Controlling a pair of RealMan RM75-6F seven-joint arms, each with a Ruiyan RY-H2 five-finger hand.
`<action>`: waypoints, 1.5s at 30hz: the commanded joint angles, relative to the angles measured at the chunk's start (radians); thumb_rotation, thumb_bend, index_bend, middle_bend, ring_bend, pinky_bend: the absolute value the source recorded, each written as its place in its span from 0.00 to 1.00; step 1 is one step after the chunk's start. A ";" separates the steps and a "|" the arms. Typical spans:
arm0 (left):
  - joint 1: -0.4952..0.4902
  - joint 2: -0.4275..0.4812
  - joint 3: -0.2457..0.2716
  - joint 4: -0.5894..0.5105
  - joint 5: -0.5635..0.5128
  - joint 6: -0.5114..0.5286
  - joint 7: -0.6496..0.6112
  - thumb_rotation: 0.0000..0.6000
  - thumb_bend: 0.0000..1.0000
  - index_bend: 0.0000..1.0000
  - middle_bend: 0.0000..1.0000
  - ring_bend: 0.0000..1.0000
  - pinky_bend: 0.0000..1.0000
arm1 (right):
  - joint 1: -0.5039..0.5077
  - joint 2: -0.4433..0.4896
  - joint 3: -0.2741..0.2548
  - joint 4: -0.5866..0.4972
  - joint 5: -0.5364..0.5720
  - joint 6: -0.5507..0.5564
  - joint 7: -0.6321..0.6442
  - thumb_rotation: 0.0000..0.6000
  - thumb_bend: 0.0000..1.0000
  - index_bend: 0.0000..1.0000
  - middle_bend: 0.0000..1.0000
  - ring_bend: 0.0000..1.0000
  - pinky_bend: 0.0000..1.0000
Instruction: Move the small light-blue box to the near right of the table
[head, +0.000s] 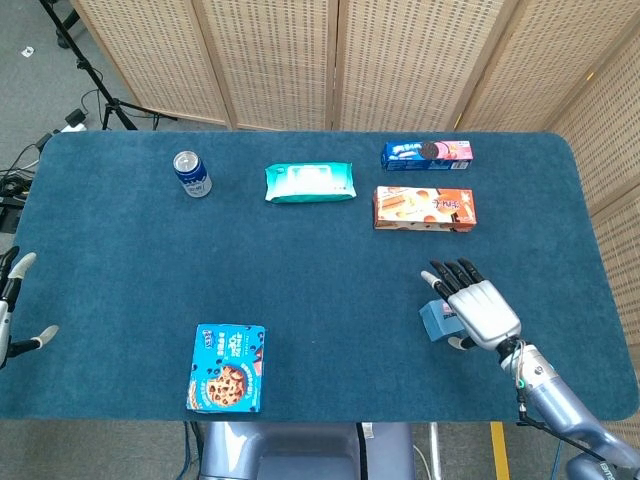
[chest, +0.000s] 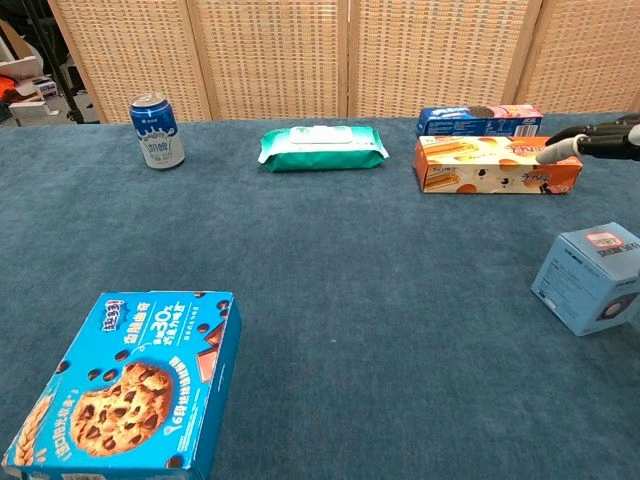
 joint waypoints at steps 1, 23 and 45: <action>0.001 0.000 0.001 0.000 0.004 0.004 -0.001 1.00 0.00 0.00 0.00 0.00 0.00 | -0.001 0.018 -0.043 0.122 -0.135 -0.013 0.108 1.00 0.00 0.00 0.00 0.00 0.00; 0.002 -0.014 0.010 -0.008 0.015 0.005 0.040 1.00 0.00 0.00 0.00 0.00 0.00 | 0.014 -0.113 -0.088 0.416 -0.305 0.016 0.433 1.00 0.00 0.05 0.15 0.14 0.11; 0.005 -0.005 0.016 -0.008 0.030 0.010 0.027 1.00 0.00 0.00 0.00 0.00 0.00 | 0.165 0.098 -0.083 0.154 -0.239 -0.200 0.747 1.00 0.58 0.49 0.58 0.52 0.18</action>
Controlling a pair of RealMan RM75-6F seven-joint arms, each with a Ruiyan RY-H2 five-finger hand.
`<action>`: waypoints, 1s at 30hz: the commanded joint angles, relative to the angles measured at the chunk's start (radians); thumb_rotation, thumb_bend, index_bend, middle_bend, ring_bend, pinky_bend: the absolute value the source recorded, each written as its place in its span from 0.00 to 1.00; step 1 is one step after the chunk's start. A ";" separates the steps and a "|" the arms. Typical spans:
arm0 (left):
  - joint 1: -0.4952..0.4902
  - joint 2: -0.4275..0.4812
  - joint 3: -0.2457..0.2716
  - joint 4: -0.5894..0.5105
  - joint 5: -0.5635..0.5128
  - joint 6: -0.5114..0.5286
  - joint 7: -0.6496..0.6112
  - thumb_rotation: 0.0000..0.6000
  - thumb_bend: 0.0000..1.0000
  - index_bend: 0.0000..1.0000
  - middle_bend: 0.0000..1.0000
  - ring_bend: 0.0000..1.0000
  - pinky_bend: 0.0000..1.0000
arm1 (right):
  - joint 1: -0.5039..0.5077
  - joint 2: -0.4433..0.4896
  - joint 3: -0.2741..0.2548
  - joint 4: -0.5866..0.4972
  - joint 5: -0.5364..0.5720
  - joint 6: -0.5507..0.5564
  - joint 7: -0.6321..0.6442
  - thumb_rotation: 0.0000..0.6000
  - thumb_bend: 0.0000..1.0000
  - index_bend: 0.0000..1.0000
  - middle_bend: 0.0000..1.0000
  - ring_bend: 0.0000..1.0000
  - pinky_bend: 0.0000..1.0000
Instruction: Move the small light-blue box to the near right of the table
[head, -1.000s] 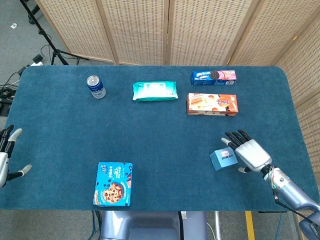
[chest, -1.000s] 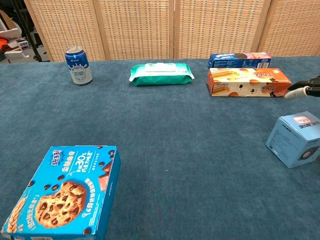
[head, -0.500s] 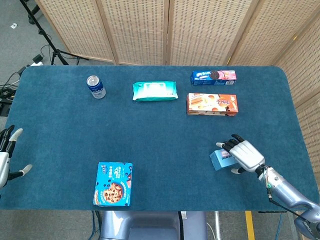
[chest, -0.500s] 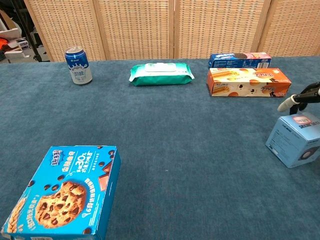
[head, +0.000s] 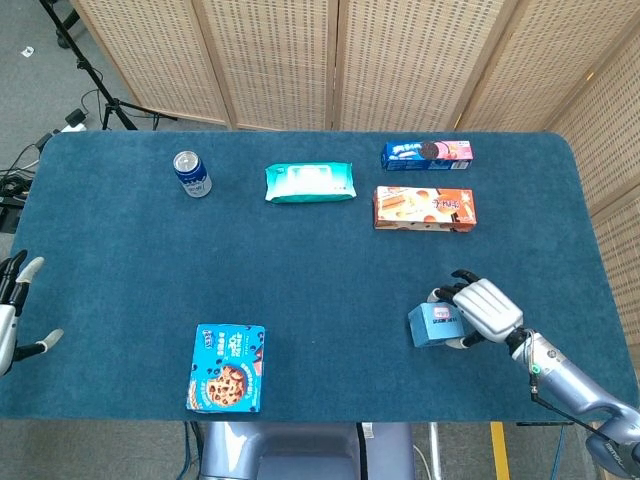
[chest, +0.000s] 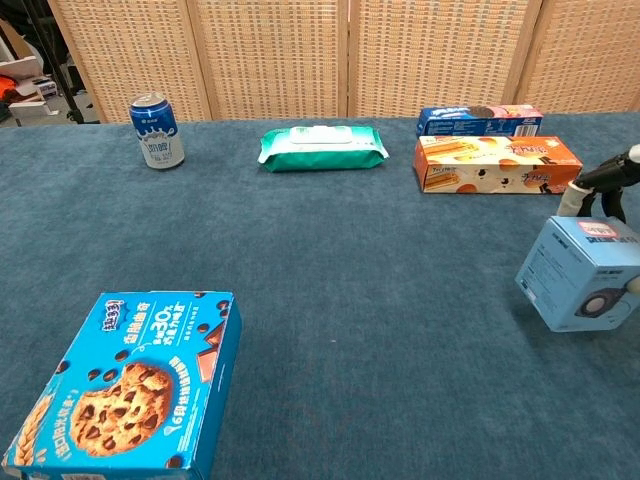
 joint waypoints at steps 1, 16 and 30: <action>0.000 0.001 0.000 0.001 0.000 -0.001 -0.001 1.00 0.00 0.00 0.00 0.00 0.00 | 0.134 0.218 0.004 -0.261 0.099 -0.281 0.095 1.00 0.60 0.49 0.58 0.52 0.19; -0.001 0.005 -0.001 -0.002 -0.014 -0.013 -0.003 1.00 0.00 0.00 0.00 0.00 0.00 | 0.350 0.226 0.024 -0.269 0.287 -0.813 0.210 1.00 0.48 0.39 0.36 0.33 0.20; -0.002 -0.005 0.001 -0.002 -0.005 -0.008 0.013 1.00 0.00 0.00 0.00 0.00 0.00 | 0.160 0.139 0.082 -0.205 0.291 -0.412 0.069 1.00 0.00 0.00 0.00 0.00 0.01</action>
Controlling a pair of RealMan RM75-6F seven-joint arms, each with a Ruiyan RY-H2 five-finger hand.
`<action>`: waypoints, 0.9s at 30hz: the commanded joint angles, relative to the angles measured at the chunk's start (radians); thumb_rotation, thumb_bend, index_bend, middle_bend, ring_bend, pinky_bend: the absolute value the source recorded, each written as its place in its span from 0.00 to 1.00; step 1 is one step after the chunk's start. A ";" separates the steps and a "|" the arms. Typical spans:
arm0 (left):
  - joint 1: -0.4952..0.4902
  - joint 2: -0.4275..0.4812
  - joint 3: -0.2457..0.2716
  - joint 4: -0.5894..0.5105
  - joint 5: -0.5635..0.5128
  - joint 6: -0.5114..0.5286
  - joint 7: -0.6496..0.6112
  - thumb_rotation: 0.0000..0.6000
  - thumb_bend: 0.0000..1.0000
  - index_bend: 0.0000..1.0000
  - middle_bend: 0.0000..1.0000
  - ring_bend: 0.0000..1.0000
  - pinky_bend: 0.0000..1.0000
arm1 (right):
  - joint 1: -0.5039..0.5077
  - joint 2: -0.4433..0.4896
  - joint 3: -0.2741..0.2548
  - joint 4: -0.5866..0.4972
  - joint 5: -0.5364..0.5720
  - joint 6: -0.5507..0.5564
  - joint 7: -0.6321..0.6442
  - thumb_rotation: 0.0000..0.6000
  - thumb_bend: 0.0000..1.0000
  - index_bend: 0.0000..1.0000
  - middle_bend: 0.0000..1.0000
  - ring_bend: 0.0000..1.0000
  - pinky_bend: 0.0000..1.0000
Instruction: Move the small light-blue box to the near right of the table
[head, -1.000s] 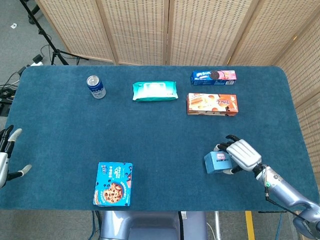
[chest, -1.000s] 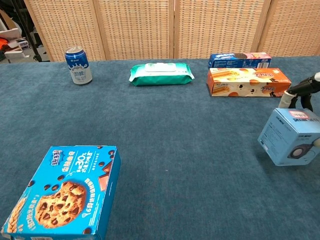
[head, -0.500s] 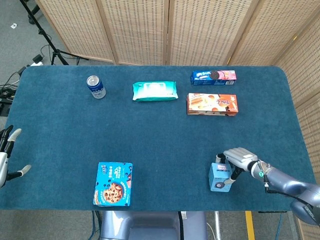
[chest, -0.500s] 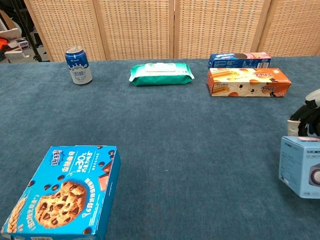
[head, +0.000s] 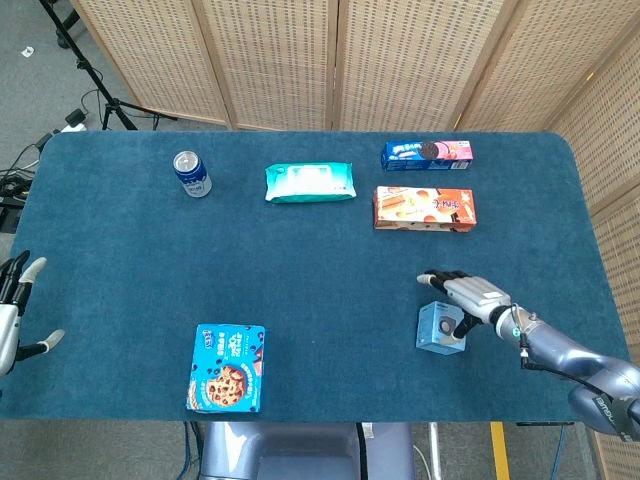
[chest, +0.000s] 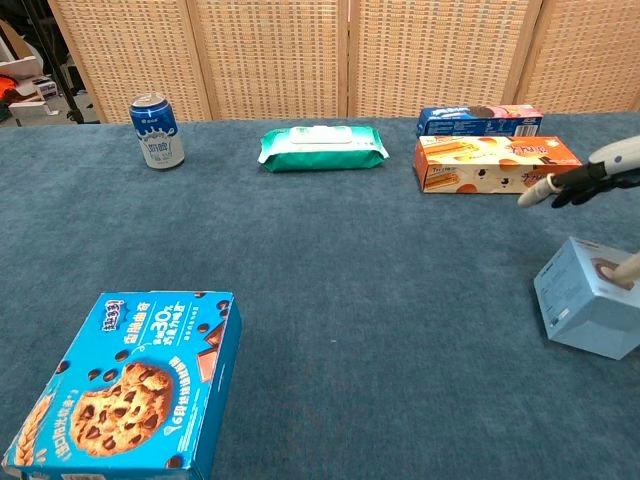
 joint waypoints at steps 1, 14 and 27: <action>0.001 0.001 0.001 -0.001 0.001 0.002 -0.002 1.00 0.00 0.00 0.00 0.00 0.00 | -0.097 -0.037 0.021 0.011 -0.016 0.182 -0.091 1.00 0.00 0.00 0.00 0.00 0.01; 0.007 0.008 0.004 -0.002 0.009 0.011 -0.019 1.00 0.00 0.00 0.00 0.00 0.00 | -0.234 -0.010 -0.054 -0.063 -0.092 0.347 -0.267 1.00 0.00 0.00 0.00 0.00 0.01; 0.006 0.007 0.004 -0.002 0.012 0.011 -0.018 1.00 0.00 0.00 0.00 0.00 0.00 | -0.327 -0.150 -0.033 -0.015 0.018 0.423 -0.428 1.00 0.00 0.00 0.00 0.00 0.01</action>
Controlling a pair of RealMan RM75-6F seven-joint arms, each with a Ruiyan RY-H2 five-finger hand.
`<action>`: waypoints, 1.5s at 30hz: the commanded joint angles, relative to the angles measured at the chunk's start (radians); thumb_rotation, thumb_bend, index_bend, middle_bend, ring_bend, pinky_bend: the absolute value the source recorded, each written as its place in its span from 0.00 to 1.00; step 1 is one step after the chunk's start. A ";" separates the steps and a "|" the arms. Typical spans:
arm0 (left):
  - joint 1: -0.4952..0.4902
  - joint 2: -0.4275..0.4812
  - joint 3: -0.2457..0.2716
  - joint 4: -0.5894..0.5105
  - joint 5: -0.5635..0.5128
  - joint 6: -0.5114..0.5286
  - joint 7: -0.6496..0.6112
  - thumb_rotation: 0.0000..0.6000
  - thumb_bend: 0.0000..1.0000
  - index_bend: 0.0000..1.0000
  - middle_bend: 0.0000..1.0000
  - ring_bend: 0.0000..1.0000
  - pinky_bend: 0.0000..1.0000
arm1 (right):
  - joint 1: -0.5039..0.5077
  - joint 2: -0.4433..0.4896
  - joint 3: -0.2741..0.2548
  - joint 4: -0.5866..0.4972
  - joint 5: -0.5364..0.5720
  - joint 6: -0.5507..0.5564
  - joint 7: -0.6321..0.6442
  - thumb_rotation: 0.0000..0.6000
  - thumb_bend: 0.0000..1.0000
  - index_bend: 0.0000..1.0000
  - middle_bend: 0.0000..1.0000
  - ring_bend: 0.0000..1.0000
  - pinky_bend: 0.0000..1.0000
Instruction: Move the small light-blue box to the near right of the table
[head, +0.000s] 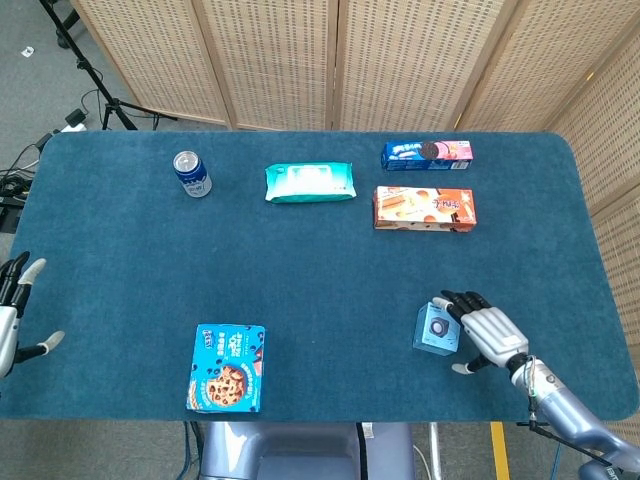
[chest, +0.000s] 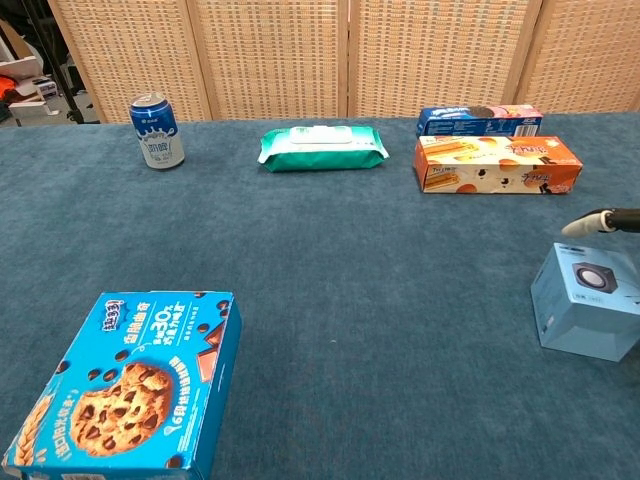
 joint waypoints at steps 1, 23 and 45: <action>0.000 0.000 0.000 0.001 -0.001 -0.001 0.000 1.00 0.00 0.00 0.00 0.00 0.00 | -0.016 -0.036 0.019 0.035 0.011 0.027 -0.007 1.00 0.00 0.00 0.00 0.00 0.01; -0.002 -0.004 -0.001 0.003 -0.004 -0.005 0.007 1.00 0.00 0.00 0.00 0.00 0.00 | -0.070 -0.164 0.053 0.144 -0.050 0.141 0.047 1.00 0.26 0.33 0.47 0.49 0.31; -0.003 -0.004 0.001 -0.001 -0.005 -0.010 0.014 1.00 0.00 0.00 0.00 0.00 0.00 | 0.226 0.063 0.063 0.081 -0.212 -0.335 0.958 1.00 0.47 0.36 0.48 0.50 0.31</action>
